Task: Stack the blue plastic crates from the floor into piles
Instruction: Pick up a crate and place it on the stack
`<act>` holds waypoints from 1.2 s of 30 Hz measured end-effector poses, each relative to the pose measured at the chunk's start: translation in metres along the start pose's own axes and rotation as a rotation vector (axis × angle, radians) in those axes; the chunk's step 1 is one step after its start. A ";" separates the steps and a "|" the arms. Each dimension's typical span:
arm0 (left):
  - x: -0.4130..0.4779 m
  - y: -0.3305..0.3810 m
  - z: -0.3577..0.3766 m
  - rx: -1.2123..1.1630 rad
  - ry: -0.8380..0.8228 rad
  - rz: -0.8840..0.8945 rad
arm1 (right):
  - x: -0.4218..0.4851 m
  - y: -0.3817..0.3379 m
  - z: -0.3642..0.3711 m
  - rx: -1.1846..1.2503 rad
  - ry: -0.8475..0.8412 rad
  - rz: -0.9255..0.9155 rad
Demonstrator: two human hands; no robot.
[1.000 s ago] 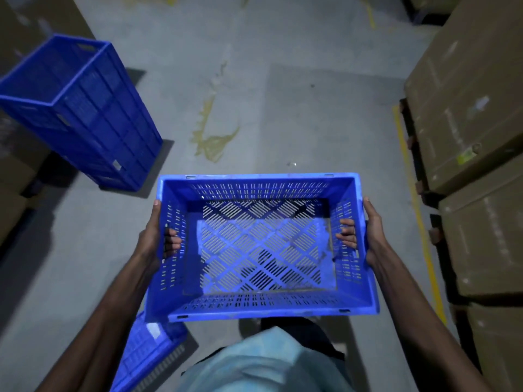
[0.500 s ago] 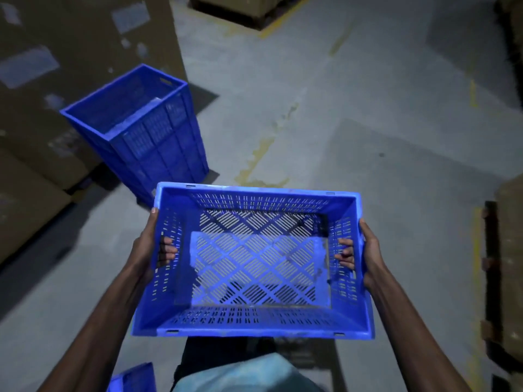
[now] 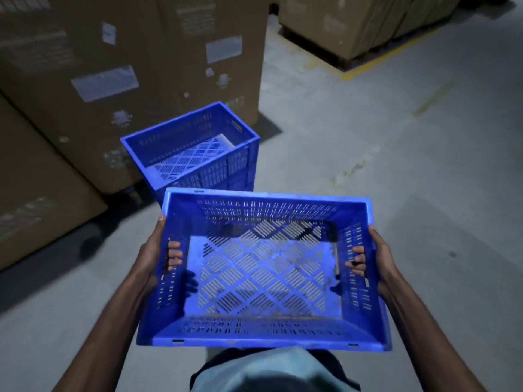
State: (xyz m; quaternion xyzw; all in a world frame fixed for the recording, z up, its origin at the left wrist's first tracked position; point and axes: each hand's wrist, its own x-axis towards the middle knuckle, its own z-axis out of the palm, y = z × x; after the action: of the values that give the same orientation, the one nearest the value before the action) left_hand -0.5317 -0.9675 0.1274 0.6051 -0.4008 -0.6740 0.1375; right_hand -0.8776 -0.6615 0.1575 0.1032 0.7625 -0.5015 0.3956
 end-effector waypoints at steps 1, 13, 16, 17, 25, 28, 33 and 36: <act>0.010 0.016 0.001 -0.008 0.012 -0.005 | 0.013 -0.021 0.010 -0.026 -0.017 0.000; 0.126 0.154 -0.011 -0.140 0.208 -0.002 | 0.179 -0.261 0.180 -0.258 -0.341 -0.032; 0.152 0.192 -0.014 -0.225 0.291 0.047 | 0.213 -0.317 0.230 -0.314 -0.424 -0.077; 0.159 0.208 -0.013 -0.234 0.325 0.056 | 0.224 -0.336 0.247 -0.333 -0.441 -0.087; 0.224 0.288 -0.027 -0.293 0.564 0.040 | 0.285 -0.453 0.395 -0.463 -0.576 -0.148; 0.243 0.292 -0.037 -0.321 0.685 0.080 | 0.294 -0.470 0.447 -0.517 -0.632 -0.170; 0.279 0.304 -0.055 -0.344 0.751 0.045 | 0.317 -0.482 0.515 -0.577 -0.678 -0.152; 0.303 0.314 -0.062 -0.310 0.746 0.020 | 0.327 -0.481 0.541 -0.601 -0.664 -0.139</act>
State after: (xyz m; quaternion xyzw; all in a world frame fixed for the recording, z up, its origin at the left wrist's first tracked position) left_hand -0.6378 -1.3954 0.1391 0.7765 -0.2229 -0.4592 0.3694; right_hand -1.0913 -1.4265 0.1552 -0.2343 0.7113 -0.2890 0.5963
